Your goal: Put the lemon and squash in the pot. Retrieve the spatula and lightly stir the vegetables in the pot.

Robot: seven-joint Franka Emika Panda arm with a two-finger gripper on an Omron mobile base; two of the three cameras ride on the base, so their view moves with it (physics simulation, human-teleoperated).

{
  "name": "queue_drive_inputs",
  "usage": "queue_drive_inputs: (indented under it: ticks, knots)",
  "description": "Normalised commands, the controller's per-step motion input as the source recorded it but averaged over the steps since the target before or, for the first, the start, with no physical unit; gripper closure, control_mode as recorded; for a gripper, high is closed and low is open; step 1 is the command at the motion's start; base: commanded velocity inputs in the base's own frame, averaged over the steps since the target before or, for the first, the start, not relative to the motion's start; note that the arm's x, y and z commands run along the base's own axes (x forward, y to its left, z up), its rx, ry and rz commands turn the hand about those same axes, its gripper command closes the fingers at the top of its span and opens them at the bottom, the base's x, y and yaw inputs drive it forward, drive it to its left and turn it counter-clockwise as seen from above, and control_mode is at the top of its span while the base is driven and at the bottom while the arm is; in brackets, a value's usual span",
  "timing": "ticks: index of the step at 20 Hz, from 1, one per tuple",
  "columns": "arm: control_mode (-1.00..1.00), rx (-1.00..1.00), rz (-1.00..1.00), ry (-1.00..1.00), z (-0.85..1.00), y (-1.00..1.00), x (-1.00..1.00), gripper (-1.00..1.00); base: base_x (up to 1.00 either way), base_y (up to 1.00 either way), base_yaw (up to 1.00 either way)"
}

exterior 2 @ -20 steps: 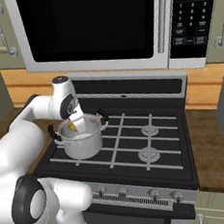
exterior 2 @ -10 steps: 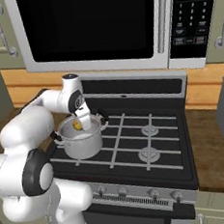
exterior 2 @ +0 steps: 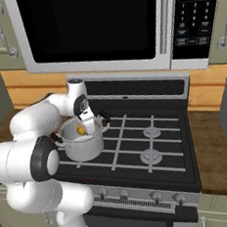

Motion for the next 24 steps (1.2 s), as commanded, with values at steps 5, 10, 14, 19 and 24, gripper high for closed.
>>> queue_drive_inputs:
  ticks: [5,10,14,19,24]
  knots:
    - [-1.00,0.00,0.01,0.02,-0.25,0.00,0.07,1.00,0.00,0.00,0.00]
    - [-1.00,0.00,0.01,0.00,-0.21,0.00,0.01,1.00,0.00,0.00,0.00]
    - [-1.00,0.00,0.01,0.00,-0.19,0.01,0.00,1.00,0.00,0.00,0.00]
    - [-1.00,0.00,0.01,0.00,-0.14,0.08,0.00,1.00,0.00,0.00,0.00]
    - [-1.00,0.00,0.06,0.00,-0.12,0.19,0.00,1.00,0.00,0.00,0.00]
